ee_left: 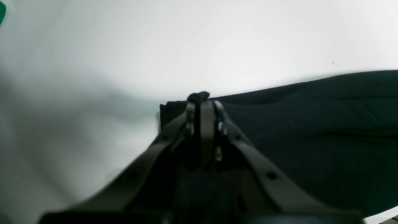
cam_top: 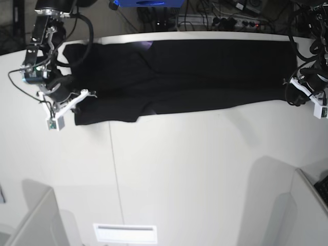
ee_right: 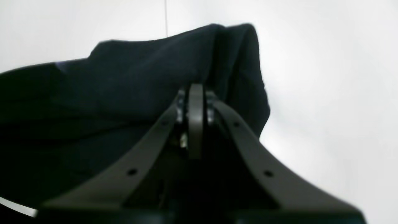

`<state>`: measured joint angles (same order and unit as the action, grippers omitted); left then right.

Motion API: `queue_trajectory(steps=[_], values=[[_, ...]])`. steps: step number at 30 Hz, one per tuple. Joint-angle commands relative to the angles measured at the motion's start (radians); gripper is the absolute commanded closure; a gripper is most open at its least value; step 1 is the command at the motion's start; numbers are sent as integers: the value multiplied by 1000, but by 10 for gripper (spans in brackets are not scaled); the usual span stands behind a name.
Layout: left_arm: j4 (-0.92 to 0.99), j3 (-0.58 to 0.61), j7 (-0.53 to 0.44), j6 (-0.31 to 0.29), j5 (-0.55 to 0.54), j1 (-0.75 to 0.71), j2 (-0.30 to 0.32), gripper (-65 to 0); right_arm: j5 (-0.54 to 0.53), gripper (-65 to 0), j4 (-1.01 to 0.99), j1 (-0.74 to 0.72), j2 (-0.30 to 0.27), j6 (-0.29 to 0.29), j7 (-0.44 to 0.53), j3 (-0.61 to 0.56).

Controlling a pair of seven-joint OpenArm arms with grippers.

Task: Fold the T-shirt properly
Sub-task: 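Lift and fold the grasped edge over onto the held edge with both grippers, then open both grippers and release the folded edge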

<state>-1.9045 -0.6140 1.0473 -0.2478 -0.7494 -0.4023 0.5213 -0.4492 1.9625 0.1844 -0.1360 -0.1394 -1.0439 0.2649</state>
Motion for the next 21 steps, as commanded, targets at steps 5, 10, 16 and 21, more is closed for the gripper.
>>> queue_trajectory(steps=[5, 10, 16, 21], values=[[-17, -11, -14, -3, -2, 1, 32, 0, -208, 0, 41, -4, -9, -1, -74, 136], [-17, -22, -11, -3, -2, -1, 43, 0, -348, 0, 41, 10, -14, -1, -134, 233], [-40, -79, -11, -3, -5, -56, 43, 0, -351, 0, 42, 66, -9, -1, -137, 242], [-42, -77, -15, -3, -3, -99, 43, 0, -432, 0, 54, 128, 11, -1, -135, 268]])
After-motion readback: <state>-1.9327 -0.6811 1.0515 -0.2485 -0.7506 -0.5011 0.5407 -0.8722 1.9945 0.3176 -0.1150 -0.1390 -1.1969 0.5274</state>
